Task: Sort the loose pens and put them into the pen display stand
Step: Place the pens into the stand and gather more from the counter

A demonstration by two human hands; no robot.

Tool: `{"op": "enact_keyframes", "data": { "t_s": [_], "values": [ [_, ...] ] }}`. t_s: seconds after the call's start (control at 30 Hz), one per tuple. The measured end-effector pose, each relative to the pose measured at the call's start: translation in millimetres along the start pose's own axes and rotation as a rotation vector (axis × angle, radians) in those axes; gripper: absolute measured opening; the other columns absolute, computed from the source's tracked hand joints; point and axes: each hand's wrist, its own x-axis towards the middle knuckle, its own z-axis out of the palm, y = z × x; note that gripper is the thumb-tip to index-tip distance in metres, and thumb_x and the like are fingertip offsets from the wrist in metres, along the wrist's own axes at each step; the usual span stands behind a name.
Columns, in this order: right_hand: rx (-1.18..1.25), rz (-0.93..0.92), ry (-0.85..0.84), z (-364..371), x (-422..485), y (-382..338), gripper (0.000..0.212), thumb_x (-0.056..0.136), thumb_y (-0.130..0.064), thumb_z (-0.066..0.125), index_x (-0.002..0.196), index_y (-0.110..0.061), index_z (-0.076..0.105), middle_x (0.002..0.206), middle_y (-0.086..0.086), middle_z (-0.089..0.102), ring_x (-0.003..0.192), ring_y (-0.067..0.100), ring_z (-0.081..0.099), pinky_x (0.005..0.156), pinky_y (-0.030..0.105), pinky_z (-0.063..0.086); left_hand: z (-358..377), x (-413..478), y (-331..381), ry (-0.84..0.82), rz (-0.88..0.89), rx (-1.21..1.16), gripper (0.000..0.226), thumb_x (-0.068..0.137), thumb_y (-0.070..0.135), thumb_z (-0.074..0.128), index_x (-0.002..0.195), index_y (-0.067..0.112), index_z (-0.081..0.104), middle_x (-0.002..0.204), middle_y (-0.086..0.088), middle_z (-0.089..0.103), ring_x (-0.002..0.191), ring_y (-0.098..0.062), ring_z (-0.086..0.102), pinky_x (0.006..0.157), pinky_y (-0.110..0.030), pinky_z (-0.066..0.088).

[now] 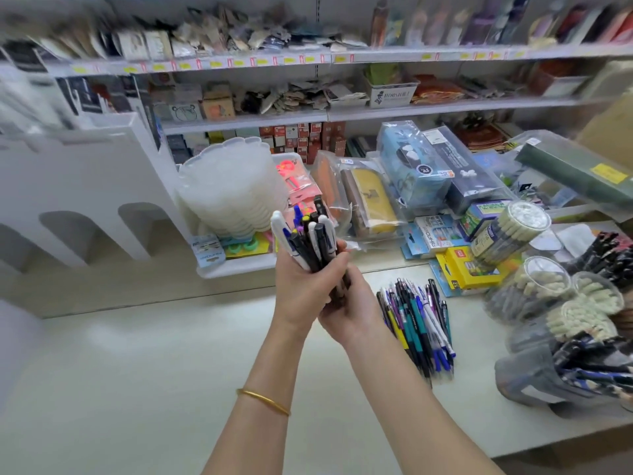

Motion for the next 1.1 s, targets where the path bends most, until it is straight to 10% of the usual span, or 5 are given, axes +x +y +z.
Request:
{"op": "enact_keyframes", "data": {
  "t_s": [0.27, 0.47, 0.63, 0.77, 1.1],
  "values": [
    [0.136, -0.076, -0.124, 24, -16, 39, 0.035, 0.094, -0.031, 0.046, 0.089, -0.017, 0.077, 0.095, 0.000, 0.073, 0.086, 0.012, 0.070, 0.075, 0.020, 0.054, -35, -6, 4, -0.153, 0.036, 0.129, 0.047, 0.062, 0.006, 0.069, 0.100, 0.034, 0.066, 0.090, 0.006, 0.072, 0.093, -0.010, 0.069, 0.084, -0.030, 0.052],
    [0.125, -0.091, -0.094, 30, -31, 58, 0.032, 0.087, -0.028, 0.050, 0.076, -0.018, 0.079, 0.087, -0.001, 0.074, 0.077, 0.010, 0.071, 0.067, 0.020, 0.054, -57, -17, 14, -0.249, 0.018, 0.151, 0.039, 0.066, 0.000, 0.073, 0.103, 0.005, 0.065, 0.088, 0.000, 0.075, 0.088, -0.009, 0.070, 0.078, -0.023, 0.052],
    [-0.041, -0.022, -0.082, 14, -52, 73, 0.031, 0.097, -0.029, 0.043, 0.109, -0.019, 0.070, 0.102, 0.001, 0.072, 0.078, 0.013, 0.070, 0.068, 0.028, 0.051, -75, -37, 23, -0.237, -0.081, 0.091, 0.022, 0.075, -0.004, 0.066, 0.088, 0.013, 0.061, 0.068, 0.008, 0.066, 0.068, -0.008, 0.063, 0.064, -0.023, 0.050],
    [-0.416, -0.327, 0.090, 8, -78, 71, 0.024, 0.093, -0.023, 0.051, 0.104, -0.009, 0.067, 0.095, 0.013, 0.058, 0.066, 0.016, 0.055, 0.053, 0.026, 0.041, -101, -58, 39, -0.472, -0.121, 0.117, 0.012, 0.070, 0.008, 0.058, 0.077, -0.001, 0.055, 0.056, -0.010, 0.055, 0.048, -0.023, 0.051, 0.046, -0.027, 0.041],
    [-0.826, -0.501, -0.399, 10, -171, 123, 0.023, 0.088, -0.023, 0.057, 0.107, -0.023, 0.070, 0.068, 0.007, 0.049, 0.048, 0.010, 0.035, 0.044, 0.019, 0.030, -194, -163, 71, -0.744, -0.362, -0.059, 0.022, 0.065, 0.013, 0.064, 0.087, 0.016, 0.065, 0.071, -0.011, 0.053, 0.047, -0.019, 0.048, 0.050, -0.028, 0.044]
  ]
}}
